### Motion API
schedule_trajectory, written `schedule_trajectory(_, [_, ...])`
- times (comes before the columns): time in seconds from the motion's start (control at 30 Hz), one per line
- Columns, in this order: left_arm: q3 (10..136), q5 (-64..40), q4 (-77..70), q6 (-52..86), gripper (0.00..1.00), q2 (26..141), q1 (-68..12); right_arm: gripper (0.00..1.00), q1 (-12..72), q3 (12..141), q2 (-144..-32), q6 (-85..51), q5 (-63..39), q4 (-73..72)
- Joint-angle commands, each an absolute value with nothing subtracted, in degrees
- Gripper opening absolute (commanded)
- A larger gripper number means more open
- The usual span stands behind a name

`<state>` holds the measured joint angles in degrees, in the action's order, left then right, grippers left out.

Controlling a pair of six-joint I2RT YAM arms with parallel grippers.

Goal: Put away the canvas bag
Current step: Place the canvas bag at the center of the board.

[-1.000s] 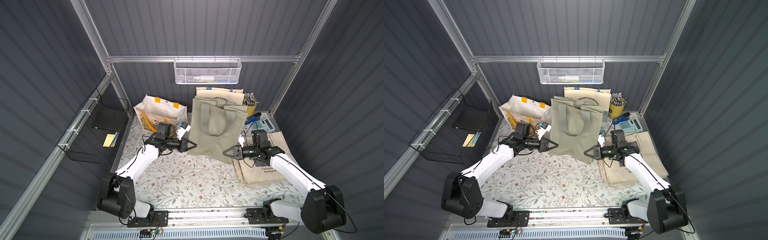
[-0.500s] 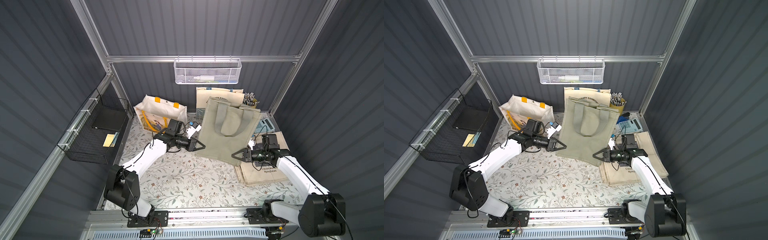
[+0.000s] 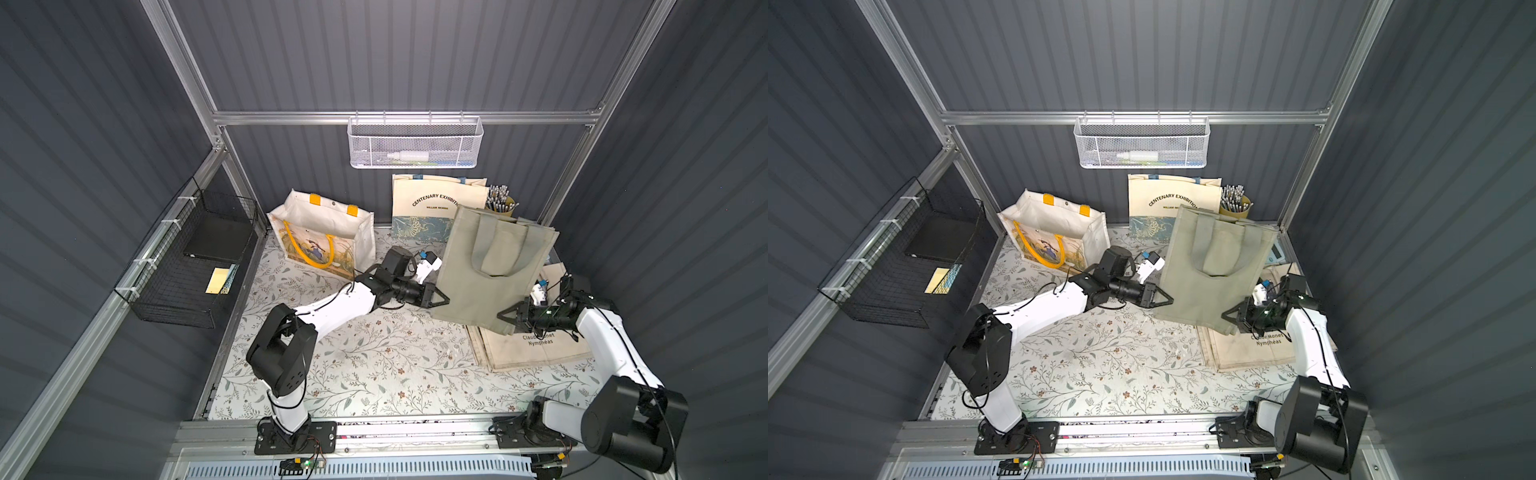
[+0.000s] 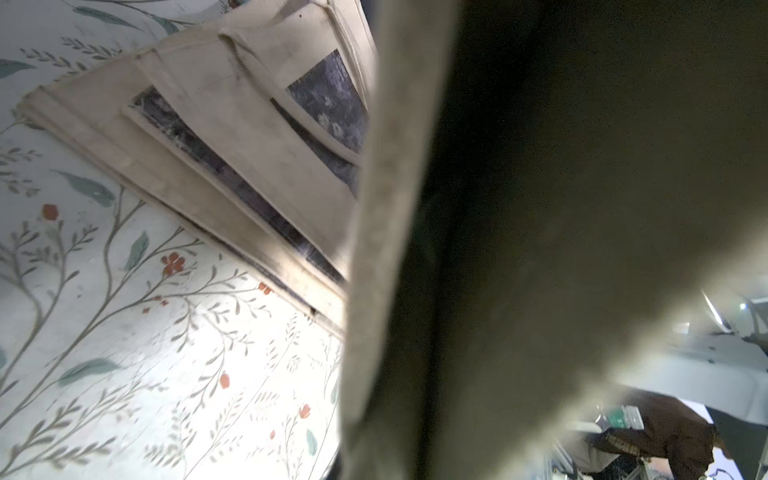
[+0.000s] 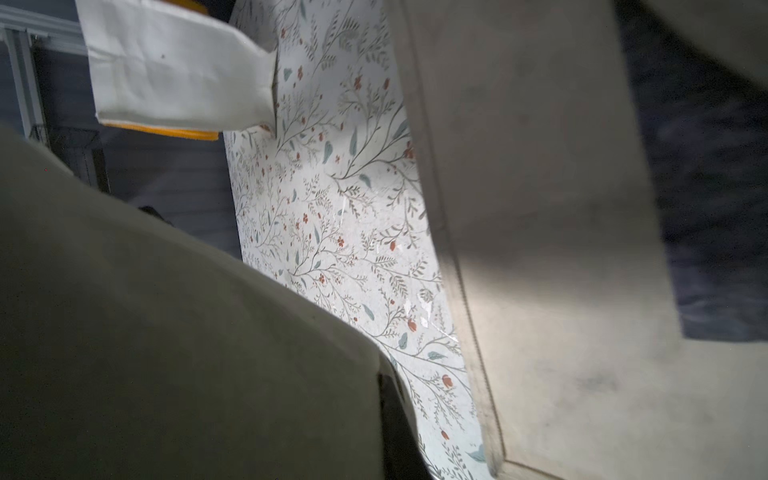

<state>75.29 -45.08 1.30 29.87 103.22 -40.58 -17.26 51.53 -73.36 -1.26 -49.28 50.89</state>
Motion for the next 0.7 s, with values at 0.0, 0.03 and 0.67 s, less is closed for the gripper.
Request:
schedule_trajectory(0.0, [78.3, -45.2, -2.1, 40.4, 0.00, 106.2, -41.2, 0.00, -22.9, 57.8, -78.4, -0.9, -39.7, 48.4])
schedule_trajectory(0.03, [78.9, -45.1, -3.7, 42.6, 0.00, 107.5, -41.7, 0.00, -23.4, 59.4, -79.7, -0.8, -37.6, 49.4])
schedule_trajectory(0.67, [92.0, -43.1, -27.1, 71.1, 0.00, 125.5, -53.2, 0.06, -32.4, 70.6, -85.5, 0.1, -16.0, 51.8])
